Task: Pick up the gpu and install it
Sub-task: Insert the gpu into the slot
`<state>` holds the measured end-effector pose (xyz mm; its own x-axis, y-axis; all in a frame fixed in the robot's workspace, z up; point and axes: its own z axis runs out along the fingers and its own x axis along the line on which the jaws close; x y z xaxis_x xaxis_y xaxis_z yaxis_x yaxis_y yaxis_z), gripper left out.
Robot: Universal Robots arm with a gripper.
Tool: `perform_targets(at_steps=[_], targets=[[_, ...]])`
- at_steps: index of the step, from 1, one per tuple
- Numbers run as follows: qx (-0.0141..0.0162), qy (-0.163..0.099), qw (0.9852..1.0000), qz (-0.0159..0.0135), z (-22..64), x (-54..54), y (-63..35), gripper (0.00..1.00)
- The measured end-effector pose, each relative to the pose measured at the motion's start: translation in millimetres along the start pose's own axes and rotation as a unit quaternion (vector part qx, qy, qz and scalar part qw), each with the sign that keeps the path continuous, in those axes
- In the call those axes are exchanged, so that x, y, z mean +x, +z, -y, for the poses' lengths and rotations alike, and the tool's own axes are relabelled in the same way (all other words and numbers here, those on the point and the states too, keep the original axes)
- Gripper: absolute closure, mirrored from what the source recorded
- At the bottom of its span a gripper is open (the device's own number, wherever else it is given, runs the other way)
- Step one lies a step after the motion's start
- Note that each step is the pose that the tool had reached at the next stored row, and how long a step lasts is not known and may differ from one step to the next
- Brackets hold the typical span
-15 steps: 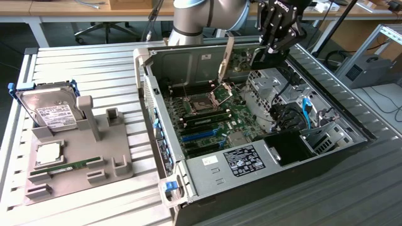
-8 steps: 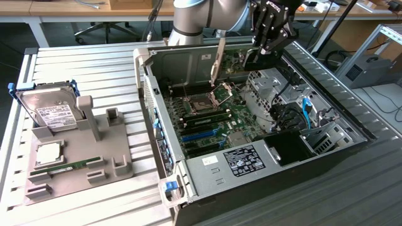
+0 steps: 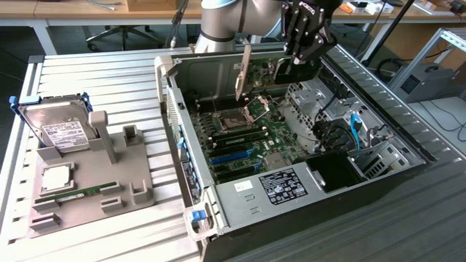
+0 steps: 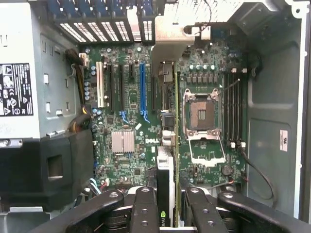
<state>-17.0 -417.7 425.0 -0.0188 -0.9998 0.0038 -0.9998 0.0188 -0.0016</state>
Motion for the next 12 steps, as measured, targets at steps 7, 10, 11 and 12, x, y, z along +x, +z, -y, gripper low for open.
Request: perform_targets(at_steps=[7,10,11,12], targets=[[0.0000,0.003,1.0000,-0.0016,-10.7,0.2,0.7,0.73],[0.0000,0.006,1.0000,-0.0020,-14.2,0.3,1.0,0.73],[0.0001,0.007,1.0000,-0.0021,-14.9,0.3,1.1,0.73],[0.0000,0.009,1.0000,-0.0022,-15.5,0.3,1.2,0.73]])
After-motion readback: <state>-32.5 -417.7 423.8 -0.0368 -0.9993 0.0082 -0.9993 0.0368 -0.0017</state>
